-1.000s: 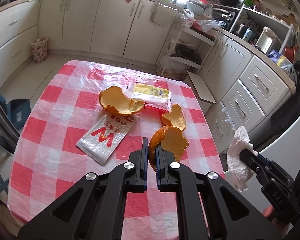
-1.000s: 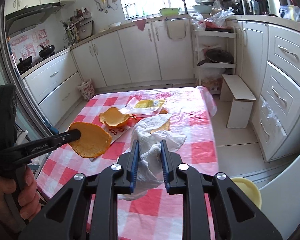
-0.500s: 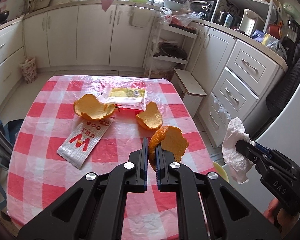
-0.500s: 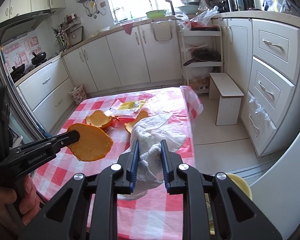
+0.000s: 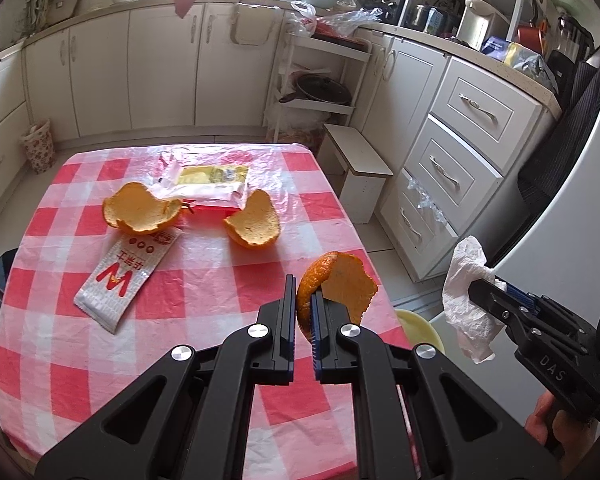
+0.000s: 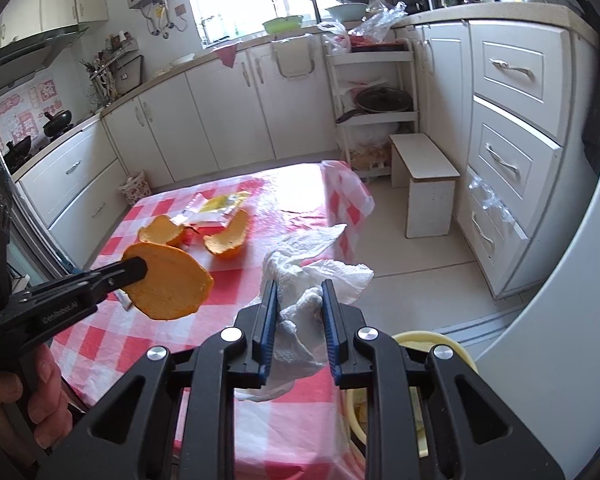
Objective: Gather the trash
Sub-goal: 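Carry the peel and tissue to the yellow bucket and release both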
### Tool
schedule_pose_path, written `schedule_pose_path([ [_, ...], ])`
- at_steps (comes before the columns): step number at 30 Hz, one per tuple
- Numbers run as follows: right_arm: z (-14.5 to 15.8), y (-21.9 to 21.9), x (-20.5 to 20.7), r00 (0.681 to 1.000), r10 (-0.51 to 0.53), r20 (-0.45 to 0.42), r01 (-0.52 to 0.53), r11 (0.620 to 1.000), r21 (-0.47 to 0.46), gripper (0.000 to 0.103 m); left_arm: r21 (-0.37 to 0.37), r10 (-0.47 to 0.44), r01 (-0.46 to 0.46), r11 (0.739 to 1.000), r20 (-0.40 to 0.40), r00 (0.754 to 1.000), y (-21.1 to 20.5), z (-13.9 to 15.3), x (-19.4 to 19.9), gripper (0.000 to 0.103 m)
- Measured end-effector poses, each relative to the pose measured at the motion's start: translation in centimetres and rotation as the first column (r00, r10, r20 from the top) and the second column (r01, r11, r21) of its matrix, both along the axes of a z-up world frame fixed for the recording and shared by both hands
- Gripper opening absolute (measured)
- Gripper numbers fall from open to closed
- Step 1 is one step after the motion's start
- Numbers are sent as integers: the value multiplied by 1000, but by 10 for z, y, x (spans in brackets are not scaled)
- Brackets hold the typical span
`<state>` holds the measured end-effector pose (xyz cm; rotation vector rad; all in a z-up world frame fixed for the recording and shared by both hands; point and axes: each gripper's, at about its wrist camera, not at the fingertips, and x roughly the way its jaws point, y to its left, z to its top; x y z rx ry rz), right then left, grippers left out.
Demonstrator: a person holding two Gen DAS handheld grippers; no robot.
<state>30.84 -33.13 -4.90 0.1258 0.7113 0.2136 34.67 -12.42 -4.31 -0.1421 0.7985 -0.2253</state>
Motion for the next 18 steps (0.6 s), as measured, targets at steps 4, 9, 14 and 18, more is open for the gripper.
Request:
schedule_pose_path([
  [4, -7, -15, 1, 999, -30, -23, 30, 1000, -6, 23, -8, -28, 28, 1000, -1, 1000, -19, -2, 1, 6],
  [9, -16, -31, 2, 996, -61, -60, 59, 998, -21, 23, -3, -73, 73, 997, -12, 997, -50, -10, -1, 6],
  [14, -30, -46, 7, 989, -92, -114, 88, 995, -36, 24, 11, -111, 112, 994, -27, 993, -81, -21, 0, 6],
  [18, -48, -61, 15, 975, -128, -183, 121, 991, -49, 27, 10, -134, 135, 991, -49, 990, -108, -33, 3, 6],
])
